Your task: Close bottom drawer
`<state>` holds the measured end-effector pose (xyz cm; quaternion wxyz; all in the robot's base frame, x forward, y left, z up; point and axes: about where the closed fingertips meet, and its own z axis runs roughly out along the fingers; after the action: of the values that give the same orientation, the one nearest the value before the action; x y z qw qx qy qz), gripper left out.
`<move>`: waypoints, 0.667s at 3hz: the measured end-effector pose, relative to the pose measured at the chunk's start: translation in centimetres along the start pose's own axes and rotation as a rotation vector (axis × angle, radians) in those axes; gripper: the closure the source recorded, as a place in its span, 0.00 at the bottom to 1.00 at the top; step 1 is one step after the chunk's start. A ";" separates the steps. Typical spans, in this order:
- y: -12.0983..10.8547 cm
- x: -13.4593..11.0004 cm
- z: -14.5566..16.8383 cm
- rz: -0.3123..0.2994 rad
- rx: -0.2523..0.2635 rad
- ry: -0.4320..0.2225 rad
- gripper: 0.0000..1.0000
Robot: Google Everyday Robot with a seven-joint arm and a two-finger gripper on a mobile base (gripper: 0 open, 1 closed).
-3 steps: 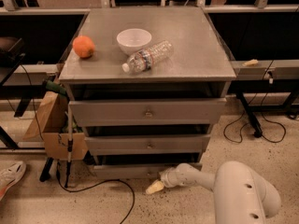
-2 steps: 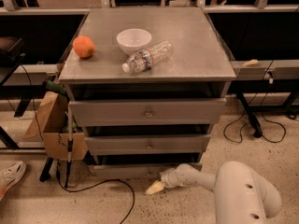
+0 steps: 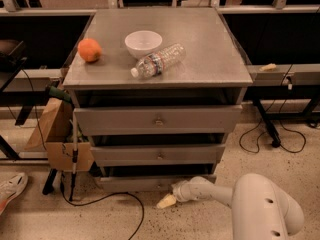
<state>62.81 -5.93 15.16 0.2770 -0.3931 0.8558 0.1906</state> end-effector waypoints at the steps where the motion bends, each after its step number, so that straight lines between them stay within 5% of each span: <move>1: -0.2 -0.5 -0.6 -0.012 0.010 -0.013 0.19; 2: -0.6 -1.3 -1.2 -0.027 0.020 -0.026 0.42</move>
Offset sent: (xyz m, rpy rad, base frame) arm 0.0524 -0.0085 0.0749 0.0010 -0.1762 0.0291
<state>63.53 -6.20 16.80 0.2948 -0.3992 0.8486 0.1834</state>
